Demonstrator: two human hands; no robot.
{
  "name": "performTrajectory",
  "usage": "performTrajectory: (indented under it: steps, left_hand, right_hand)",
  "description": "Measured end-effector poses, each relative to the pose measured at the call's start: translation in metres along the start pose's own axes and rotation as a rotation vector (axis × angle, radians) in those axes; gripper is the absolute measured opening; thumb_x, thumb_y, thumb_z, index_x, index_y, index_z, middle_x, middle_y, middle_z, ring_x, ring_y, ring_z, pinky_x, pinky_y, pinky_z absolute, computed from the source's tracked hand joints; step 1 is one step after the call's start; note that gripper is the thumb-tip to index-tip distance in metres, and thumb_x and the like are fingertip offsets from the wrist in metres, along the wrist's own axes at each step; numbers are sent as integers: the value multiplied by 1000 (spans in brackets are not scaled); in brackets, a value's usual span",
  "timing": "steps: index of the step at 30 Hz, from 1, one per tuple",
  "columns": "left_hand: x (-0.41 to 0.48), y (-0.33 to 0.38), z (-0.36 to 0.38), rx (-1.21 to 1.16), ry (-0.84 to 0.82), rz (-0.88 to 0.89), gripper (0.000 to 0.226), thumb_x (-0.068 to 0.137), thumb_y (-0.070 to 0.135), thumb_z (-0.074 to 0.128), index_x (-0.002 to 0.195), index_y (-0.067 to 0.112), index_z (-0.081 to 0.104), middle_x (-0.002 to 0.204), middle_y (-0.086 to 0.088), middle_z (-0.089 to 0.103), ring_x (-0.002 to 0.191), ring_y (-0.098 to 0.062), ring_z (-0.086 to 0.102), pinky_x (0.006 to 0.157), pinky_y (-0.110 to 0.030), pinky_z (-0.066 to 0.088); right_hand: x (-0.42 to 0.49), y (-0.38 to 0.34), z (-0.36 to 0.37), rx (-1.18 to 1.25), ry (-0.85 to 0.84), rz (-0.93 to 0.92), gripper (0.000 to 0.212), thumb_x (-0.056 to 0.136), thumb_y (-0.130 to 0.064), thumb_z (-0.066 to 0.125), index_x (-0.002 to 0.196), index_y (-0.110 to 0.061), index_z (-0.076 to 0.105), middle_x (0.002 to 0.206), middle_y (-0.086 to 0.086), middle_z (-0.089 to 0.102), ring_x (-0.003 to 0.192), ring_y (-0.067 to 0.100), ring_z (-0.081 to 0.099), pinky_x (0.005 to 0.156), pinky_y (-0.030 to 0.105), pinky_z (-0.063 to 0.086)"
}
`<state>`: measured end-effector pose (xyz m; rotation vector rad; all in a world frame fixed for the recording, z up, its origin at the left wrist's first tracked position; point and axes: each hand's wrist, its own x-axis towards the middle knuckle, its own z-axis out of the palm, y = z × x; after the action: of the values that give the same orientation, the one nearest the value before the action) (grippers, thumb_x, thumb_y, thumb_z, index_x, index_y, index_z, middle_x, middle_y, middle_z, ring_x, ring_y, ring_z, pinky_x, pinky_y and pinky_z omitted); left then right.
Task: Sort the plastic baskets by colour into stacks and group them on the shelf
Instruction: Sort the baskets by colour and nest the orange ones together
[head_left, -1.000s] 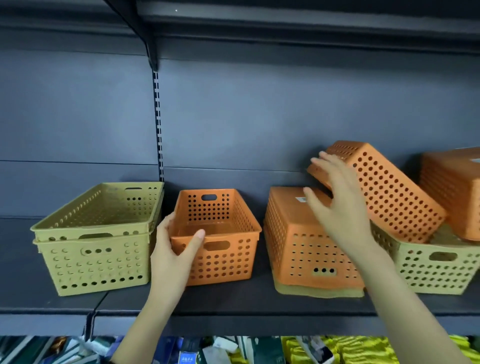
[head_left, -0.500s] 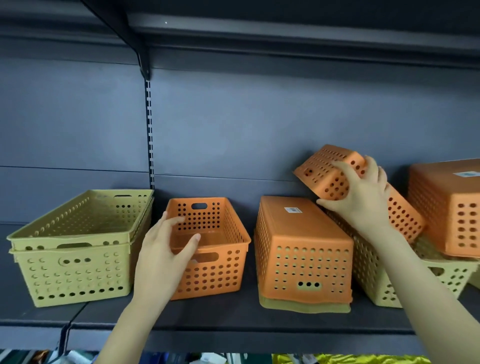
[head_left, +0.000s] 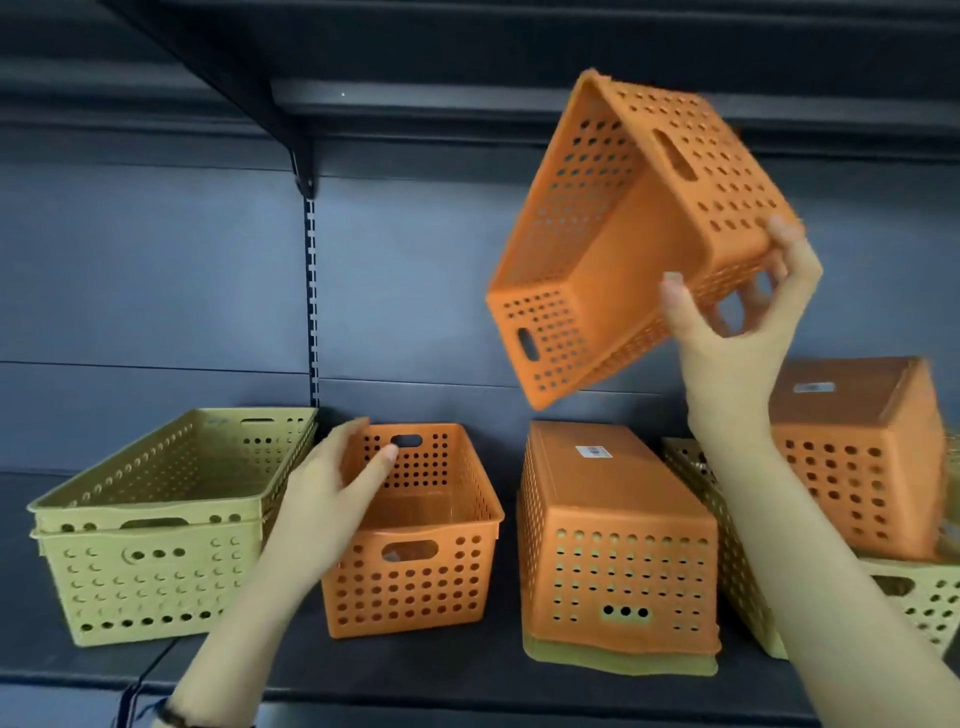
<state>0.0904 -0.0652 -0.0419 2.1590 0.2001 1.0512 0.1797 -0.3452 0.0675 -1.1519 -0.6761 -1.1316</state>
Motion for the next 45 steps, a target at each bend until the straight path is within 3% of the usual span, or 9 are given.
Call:
performTrajectory:
  steps: [6, 12, 16, 21, 25, 29, 34, 40, 45]
  left_hand:
    - [25, -1, 5, -466, 34, -124, 72, 95, 38, 52, 154, 18, 15, 158, 7, 25, 144, -11, 28, 110, -25, 23]
    - [32, -6, -11, -576, -123, 78, 52, 87, 64, 48, 131, 38, 52, 133, 13, 61, 128, -3, 52, 108, -27, 39]
    - [27, 0, -22, -536, -148, 209, 63, 74, 74, 54, 124, 37, 48, 120, 29, 62, 114, 8, 57, 90, -9, 44]
    - [17, 0, -25, -667, 45, 118, 32, 78, 52, 58, 96, 26, 54, 100, -16, 64, 93, -27, 64, 95, -51, 51]
    - [2, 4, -23, -719, 176, 26, 48, 80, 48, 63, 94, 6, 43, 90, -22, 62, 83, -25, 59, 79, -50, 49]
    - [-12, 3, -21, -628, 273, 18, 15, 91, 22, 63, 86, 21, 49, 94, -6, 69, 87, -13, 66, 81, -40, 53]
    - [-10, -6, -26, -590, 228, 56, 22, 93, 15, 59, 97, 31, 44, 98, 3, 70, 95, -14, 68, 87, -39, 54]
    - [-26, -26, -17, -587, 133, 4, 53, 95, 11, 55, 141, 29, 36, 122, -2, 68, 113, -8, 64, 95, -33, 53]
    - [-40, -42, -11, -412, 124, 25, 35, 95, 19, 58, 128, 32, 55, 127, 12, 64, 119, -6, 59, 100, -42, 49]
  right_hand:
    - [-15, 9, 17, 404, 6, 669, 51, 90, -51, 57, 135, -32, 45, 127, 1, 62, 118, 29, 61, 92, 51, 54]
    - [-11, 18, 25, 491, -98, 991, 54, 79, -73, 53, 119, -36, 56, 128, 13, 59, 111, 35, 63, 93, 60, 49]
    - [-16, 26, 37, 476, -143, 1018, 76, 76, -75, 54, 133, -24, 54, 127, 21, 62, 107, 40, 67, 85, 63, 52]
    - [-43, 23, 60, 420, -324, 935, 62, 97, -61, 28, 132, -19, 56, 138, 7, 58, 130, 24, 53, 111, 43, 37]
    - [-70, 14, 80, 441, -537, 920, 65, 99, -58, 17, 138, -19, 52, 135, 2, 61, 125, 14, 57, 105, 30, 43]
    - [-88, 17, 86, 442, -573, 1039, 69, 94, -67, 20, 119, -20, 64, 120, 8, 70, 111, 21, 67, 97, 36, 50]
    - [-95, 19, 101, 288, -583, 1120, 68, 92, -70, 25, 111, -22, 69, 101, 9, 77, 88, 20, 74, 80, 35, 54]
    - [-101, 27, 106, 185, -523, 1114, 42, 101, -47, 36, 97, -20, 68, 95, 8, 76, 92, 21, 72, 90, 39, 52]
    - [-124, 23, 92, 146, -603, 1179, 40, 97, -57, 37, 107, -31, 65, 107, -2, 72, 102, 17, 64, 92, 38, 46]
